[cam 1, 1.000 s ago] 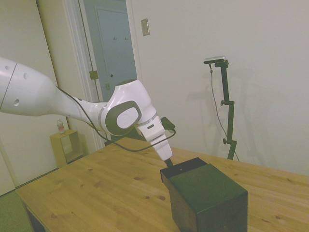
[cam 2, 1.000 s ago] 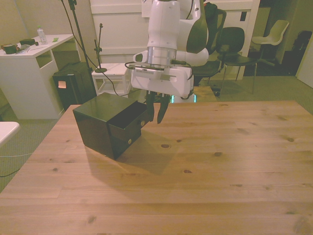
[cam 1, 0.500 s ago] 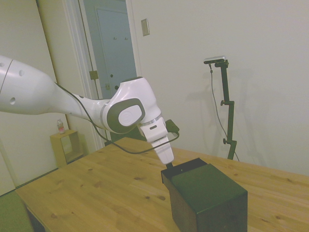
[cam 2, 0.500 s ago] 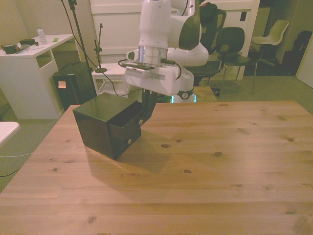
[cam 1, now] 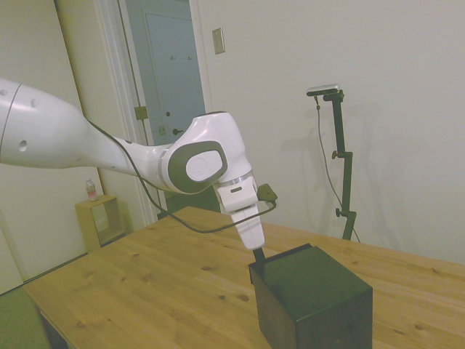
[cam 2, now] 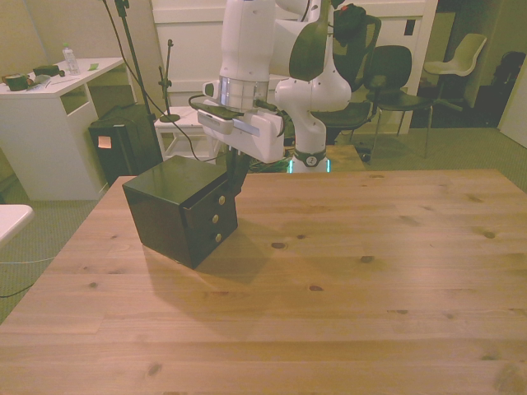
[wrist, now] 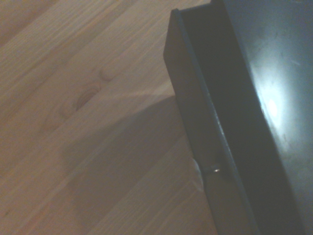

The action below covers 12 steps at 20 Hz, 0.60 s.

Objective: Close the top drawer

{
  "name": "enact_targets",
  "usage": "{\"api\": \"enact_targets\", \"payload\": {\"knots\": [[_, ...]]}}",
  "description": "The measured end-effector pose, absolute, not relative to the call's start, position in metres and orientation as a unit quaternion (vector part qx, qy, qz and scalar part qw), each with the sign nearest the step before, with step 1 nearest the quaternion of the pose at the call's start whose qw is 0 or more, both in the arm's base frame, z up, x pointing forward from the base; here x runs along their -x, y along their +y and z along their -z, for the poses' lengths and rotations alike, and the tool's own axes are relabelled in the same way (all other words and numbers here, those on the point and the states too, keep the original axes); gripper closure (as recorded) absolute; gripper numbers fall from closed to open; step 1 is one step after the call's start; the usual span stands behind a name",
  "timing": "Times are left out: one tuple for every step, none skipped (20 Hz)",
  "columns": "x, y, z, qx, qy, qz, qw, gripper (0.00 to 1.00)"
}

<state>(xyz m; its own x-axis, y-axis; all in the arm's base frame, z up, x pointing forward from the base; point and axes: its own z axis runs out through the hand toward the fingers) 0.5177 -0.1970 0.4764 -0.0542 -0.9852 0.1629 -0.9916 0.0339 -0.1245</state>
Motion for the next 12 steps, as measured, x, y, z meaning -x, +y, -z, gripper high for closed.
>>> {"api": "enact_targets", "payload": {"knots": [[-0.516, -0.197, -0.476, -0.686, -0.721, -0.097, 0.021, 1.0], [-0.515, -0.197, -0.475, -0.684, -0.723, -0.094, 0.027, 1.0], [-0.513, -0.197, -0.474, -0.682, -0.725, -0.089, 0.032, 1.0], [-0.512, -0.197, -0.474, -0.681, -0.727, -0.084, 0.038, 1.0], [-0.509, -0.197, -0.473, -0.679, -0.728, -0.079, 0.044, 1.0], [-0.508, -0.197, -0.473, -0.678, -0.729, -0.075, 0.048, 1.0], [-0.507, -0.196, -0.474, -0.677, -0.731, -0.072, 0.05, 1.0], [-0.505, -0.195, -0.475, -0.676, -0.732, -0.068, 0.054, 1.0], [-0.503, -0.195, -0.475, -0.675, -0.733, -0.065, 0.058, 1.0], [-0.502, -0.195, -0.476, -0.673, -0.734, -0.063, 0.062, 1.0], [-0.5, -0.195, -0.476, -0.671, -0.736, -0.06, 0.067, 1.0], [-0.499, -0.195, -0.476, -0.67, -0.737, -0.056, 0.07, 1.0]]}}
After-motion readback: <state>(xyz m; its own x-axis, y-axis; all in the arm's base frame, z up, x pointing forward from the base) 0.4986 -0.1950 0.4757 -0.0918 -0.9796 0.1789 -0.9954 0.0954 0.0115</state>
